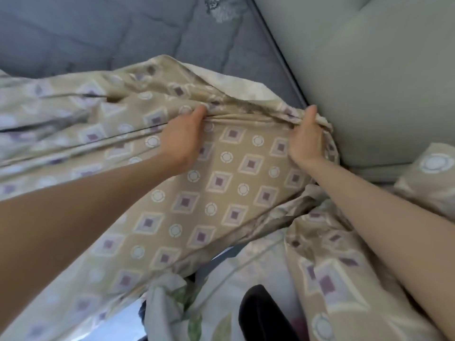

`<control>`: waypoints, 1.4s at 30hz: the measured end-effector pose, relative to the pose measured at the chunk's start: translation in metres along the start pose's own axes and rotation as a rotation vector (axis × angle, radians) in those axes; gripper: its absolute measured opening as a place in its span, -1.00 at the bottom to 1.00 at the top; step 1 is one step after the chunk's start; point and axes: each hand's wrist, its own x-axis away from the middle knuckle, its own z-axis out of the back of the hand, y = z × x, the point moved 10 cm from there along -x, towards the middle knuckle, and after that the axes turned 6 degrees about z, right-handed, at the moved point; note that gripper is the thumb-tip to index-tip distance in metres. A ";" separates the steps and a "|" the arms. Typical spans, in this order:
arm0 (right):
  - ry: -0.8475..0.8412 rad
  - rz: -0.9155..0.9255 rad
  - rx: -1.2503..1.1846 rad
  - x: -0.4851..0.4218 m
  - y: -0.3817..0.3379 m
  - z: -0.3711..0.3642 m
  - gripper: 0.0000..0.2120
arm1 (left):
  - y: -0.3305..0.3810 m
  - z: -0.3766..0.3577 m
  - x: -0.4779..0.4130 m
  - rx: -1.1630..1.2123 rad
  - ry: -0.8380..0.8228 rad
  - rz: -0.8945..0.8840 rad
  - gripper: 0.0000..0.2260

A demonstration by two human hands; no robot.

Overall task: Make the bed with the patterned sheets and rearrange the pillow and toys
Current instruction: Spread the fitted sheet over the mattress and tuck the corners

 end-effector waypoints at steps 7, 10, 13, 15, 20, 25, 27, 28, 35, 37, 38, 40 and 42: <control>-0.050 0.068 -0.088 0.004 -0.004 -0.004 -0.30 | -0.004 -0.010 0.010 0.127 -0.087 0.054 -0.81; -0.150 0.155 0.019 0.018 -0.018 -0.001 -0.16 | -0.008 -0.007 0.028 0.277 -0.129 0.084 -0.69; -0.203 0.207 0.141 0.035 -0.035 0.003 -0.08 | -0.019 0.000 0.051 0.391 -0.159 0.135 -0.65; -0.242 0.232 0.205 0.046 -0.051 0.004 -0.12 | -0.029 0.009 0.069 0.416 -0.157 0.140 -0.65; -0.417 0.345 0.223 0.076 -0.117 0.001 -0.35 | -0.068 0.048 0.112 0.465 -0.122 0.282 -0.68; -0.415 0.531 0.154 0.121 -0.212 0.035 -0.56 | -0.087 0.133 0.146 0.557 -0.005 0.355 -0.70; -0.416 0.566 0.126 0.144 -0.247 0.050 -0.63 | -0.088 0.178 0.162 0.601 0.067 0.343 -0.70; -0.413 0.576 0.106 0.155 -0.262 0.056 -0.65 | -0.088 0.198 0.170 0.622 0.097 0.337 -0.70; -0.385 0.646 -0.155 0.251 -0.377 0.115 -0.75 | -0.121 0.356 0.274 0.764 0.361 0.397 -0.71; -0.378 0.652 -0.238 0.281 -0.404 0.128 -0.77 | -0.135 0.389 0.309 0.783 0.413 0.420 -0.72; -0.373 0.673 -0.267 0.303 -0.422 0.134 -0.78 | -0.145 0.409 0.335 0.775 0.441 0.431 -0.74; -0.377 0.714 -0.306 0.344 -0.451 0.137 -0.79 | -0.165 0.438 0.384 0.780 0.484 0.455 -0.75; -0.397 0.738 -0.300 0.380 -0.472 0.133 -0.81 | -0.183 0.457 0.429 0.784 0.514 0.484 -0.76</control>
